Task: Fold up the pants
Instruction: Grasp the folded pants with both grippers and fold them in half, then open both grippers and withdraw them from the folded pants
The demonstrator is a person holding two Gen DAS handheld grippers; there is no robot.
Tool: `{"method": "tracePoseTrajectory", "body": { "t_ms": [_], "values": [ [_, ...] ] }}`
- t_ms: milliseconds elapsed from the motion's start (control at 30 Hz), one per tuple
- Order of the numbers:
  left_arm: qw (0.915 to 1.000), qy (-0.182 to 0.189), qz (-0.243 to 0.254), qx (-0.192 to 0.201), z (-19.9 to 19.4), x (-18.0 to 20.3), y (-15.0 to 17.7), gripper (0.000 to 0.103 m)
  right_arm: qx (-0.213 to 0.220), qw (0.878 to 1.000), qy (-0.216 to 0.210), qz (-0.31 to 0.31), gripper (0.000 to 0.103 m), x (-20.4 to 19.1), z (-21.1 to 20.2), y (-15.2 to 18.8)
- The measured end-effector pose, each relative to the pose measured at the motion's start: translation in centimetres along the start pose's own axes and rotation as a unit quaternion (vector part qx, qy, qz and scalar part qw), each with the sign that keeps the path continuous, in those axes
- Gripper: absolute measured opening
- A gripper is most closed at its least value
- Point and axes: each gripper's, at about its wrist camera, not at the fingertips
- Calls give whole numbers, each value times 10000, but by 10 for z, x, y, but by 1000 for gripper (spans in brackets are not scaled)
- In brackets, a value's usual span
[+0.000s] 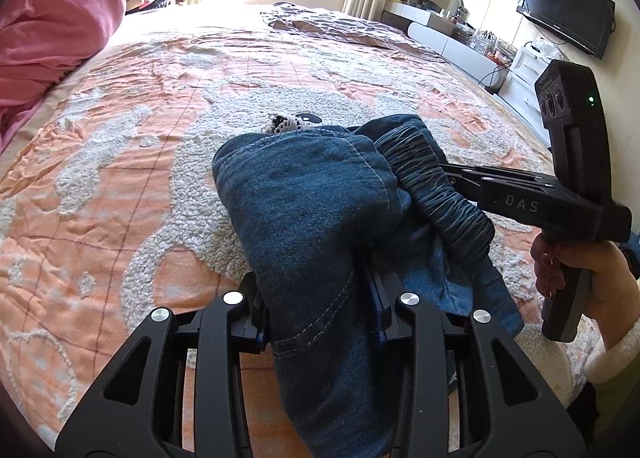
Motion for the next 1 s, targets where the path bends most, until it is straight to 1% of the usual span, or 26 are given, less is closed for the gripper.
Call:
{"method": "tracePoseTrajectory", "body": {
  "t_ms": [100, 167, 200, 267, 333, 400, 433, 467, 567, 667, 700, 733, 767, 900, 1000],
  "values": [
    [10000, -26, -34, -40, 1, -2, 4, 32, -114, 9998, 69, 123, 19, 9, 5, 5],
    [10000, -37, -53, -51, 1, -3, 6, 35, -158, 9995, 84, 242, 27, 15, 7, 7],
    [10000, -48, -50, -54, 1, -3, 6, 36, -179, 9993, 74, 310, 28, 18, 7, 8],
    [9999, -71, -47, -63, 1, -3, 8, 39, -216, 9991, 138, 350, 35, 20, 8, 9],
    [9999, -74, -60, -75, 1, -3, 10, 42, -225, 9988, 190, 380, 37, 21, 9, 11],
    [9999, -67, -75, -93, 1, -4, 11, 43, -222, 9988, 277, 344, 42, 20, 9, 10],
    [9999, -62, -91, -94, 1, -4, 11, 43, -210, 9984, 418, 309, 50, 18, 10, 10],
    [9999, -56, -103, -92, 0, -4, 11, 43, -205, 9980, 525, 277, 53, 18, 10, 10],
    [9999, -61, -90, -94, 0, -2, 13, 45, -189, 9976, 630, 229, 54, 18, 11, 11],
    [9999, -70, -78, -105, 0, -2, 13, 47, -163, 9963, 836, 86, 56, 12, 12, 13],
    [9999, -82, -75, -101, 0, -2, 14, 48, -148, 9957, 908, 52, 59, 11, 11, 13],
    [9999, -87, -81, -101, -1, -2, 15, 49, -140, 9945, 1037, 75, 68, 11, 9, 13],
    [9999, -88, -91, -97, -1, -2, 15, 51, -146, 9941, 1070, 137, 75, 14, 8, 13],
    [9999, -96, -110, -87, -4, -3, 17, 55, -186, 9943, 856, 607, 76, 31, 1, 16],
    [9999, -95, -106, -84, -6, -4, 17, 57, -174, 9934, 828, 769, 79, 35, -4, 18]
  ]
}}
Point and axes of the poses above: each gripper's, at about its wrist camera, not at the fingertips, and z roughly the way its jaws point, x to its right, y to its underside, and after that the axes turned 2 degrees about y, right-handed
